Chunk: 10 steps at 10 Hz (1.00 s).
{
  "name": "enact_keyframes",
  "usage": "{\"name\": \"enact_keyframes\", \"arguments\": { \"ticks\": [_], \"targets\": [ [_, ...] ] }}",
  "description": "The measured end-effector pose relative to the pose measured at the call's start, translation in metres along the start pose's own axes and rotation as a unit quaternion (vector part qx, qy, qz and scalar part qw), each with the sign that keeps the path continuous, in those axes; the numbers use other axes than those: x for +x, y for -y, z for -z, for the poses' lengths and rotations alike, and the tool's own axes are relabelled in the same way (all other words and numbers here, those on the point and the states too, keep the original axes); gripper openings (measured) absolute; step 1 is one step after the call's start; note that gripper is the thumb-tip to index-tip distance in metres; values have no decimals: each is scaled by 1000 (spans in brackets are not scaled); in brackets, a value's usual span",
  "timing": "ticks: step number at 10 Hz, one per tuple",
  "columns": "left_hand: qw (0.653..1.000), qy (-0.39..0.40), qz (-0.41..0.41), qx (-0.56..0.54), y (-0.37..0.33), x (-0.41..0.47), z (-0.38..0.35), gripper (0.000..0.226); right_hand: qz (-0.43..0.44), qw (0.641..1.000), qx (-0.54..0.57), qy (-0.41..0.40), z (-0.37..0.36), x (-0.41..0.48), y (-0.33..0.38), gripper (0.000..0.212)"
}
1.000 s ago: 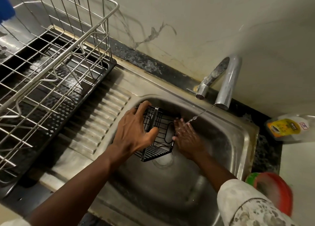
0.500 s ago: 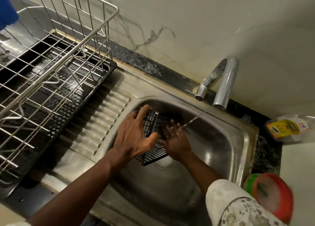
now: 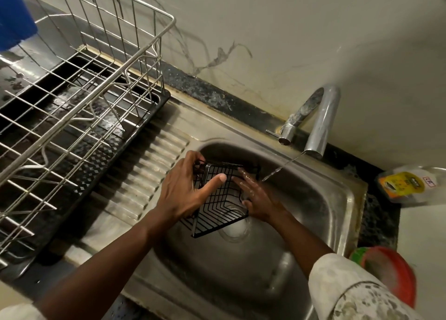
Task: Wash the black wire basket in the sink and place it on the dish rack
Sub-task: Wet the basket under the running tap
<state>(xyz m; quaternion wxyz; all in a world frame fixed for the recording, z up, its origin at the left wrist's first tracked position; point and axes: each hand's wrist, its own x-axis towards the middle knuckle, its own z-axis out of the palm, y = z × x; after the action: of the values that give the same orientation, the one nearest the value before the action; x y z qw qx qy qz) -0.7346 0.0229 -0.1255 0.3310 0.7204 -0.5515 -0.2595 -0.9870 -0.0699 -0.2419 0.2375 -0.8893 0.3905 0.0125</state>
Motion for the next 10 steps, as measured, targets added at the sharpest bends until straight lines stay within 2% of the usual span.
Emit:
{"name": "enact_keyframes", "arguments": {
  "ticks": [1, 2, 3, 4, 5, 6, 7, 8, 9, 10],
  "targets": [
    [998, -9, 40, -48, -7, 2, 5, 60, -19, 999, 49, -5, -7, 2, 0, 84],
    [990, 19, 106, -92, -8, 3, 15, 71, -46, 995, 81, -23, -14, 4, -6, 83],
    [984, 65, 130, -99, -8, 6, 23, 78, -44, 995, 80, -37, -12, 2, -8, 77],
    [965, 159, 177, -112, -7, 12, 31, 97, -72, 995, 68, -31, -13, -3, -13, 65],
    [947, 250, 197, -31, -10, 18, 24, 122, -87, 994, 58, -36, -1, 7, -9, 56],
    [924, 319, 199, 66, -18, 22, -3, 139, -44, 998, 7, -53, 24, 23, -1, 53],
    [920, 316, 197, 122, -17, 21, -20, 138, 7, 992, -24, -123, 38, 30, 12, 57],
    [932, 246, 220, 147, -13, 13, -39, 128, 48, 989, -17, -142, 23, 31, 4, 57],
    [949, 178, 223, 136, -17, 10, -50, 112, 68, 988, -38, -130, 20, 31, 8, 56],
    [969, 87, 199, 118, -23, 2, -62, 100, 101, 985, -110, -83, 9, 15, 5, 63]
  ]
}}
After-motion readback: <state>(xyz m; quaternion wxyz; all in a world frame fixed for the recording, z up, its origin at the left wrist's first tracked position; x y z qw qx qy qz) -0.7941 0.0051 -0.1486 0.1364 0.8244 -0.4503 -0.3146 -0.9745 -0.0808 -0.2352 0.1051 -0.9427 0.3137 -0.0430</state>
